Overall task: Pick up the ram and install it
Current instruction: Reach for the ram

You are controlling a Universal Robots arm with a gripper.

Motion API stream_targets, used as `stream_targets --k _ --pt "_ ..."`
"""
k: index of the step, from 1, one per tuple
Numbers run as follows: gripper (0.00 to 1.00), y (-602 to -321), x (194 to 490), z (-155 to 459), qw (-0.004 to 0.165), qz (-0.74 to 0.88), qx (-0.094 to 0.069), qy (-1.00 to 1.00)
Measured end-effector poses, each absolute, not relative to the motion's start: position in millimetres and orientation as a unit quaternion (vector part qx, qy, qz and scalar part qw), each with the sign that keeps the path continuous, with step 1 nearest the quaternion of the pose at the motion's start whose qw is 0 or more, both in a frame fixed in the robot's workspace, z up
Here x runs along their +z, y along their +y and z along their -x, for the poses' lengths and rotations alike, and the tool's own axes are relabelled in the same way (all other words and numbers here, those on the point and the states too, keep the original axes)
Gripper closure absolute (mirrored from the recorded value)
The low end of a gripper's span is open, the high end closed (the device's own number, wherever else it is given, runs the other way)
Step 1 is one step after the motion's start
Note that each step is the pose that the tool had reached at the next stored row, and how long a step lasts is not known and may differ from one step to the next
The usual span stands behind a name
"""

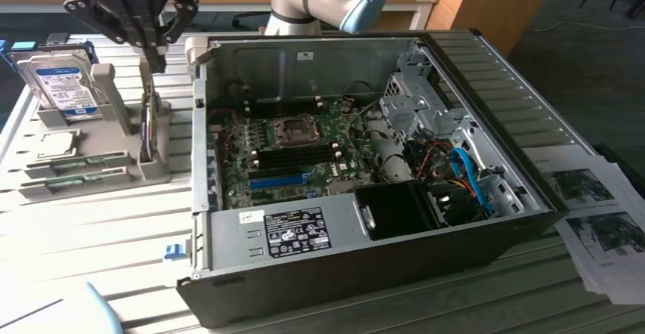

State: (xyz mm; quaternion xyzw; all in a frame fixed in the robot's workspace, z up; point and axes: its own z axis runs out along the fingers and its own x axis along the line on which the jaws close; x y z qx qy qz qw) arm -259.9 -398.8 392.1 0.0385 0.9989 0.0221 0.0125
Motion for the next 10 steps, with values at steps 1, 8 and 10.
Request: stream_targets --k 1,8,10 --pt "0.91 -398.8 392.1 262.9 0.013 -0.039 0.022 0.999" --pt "0.91 -398.8 392.0 285.0 0.013 -0.039 0.022 0.999" --pt "0.91 -398.9 391.9 291.3 0.013 -0.039 0.022 0.999"
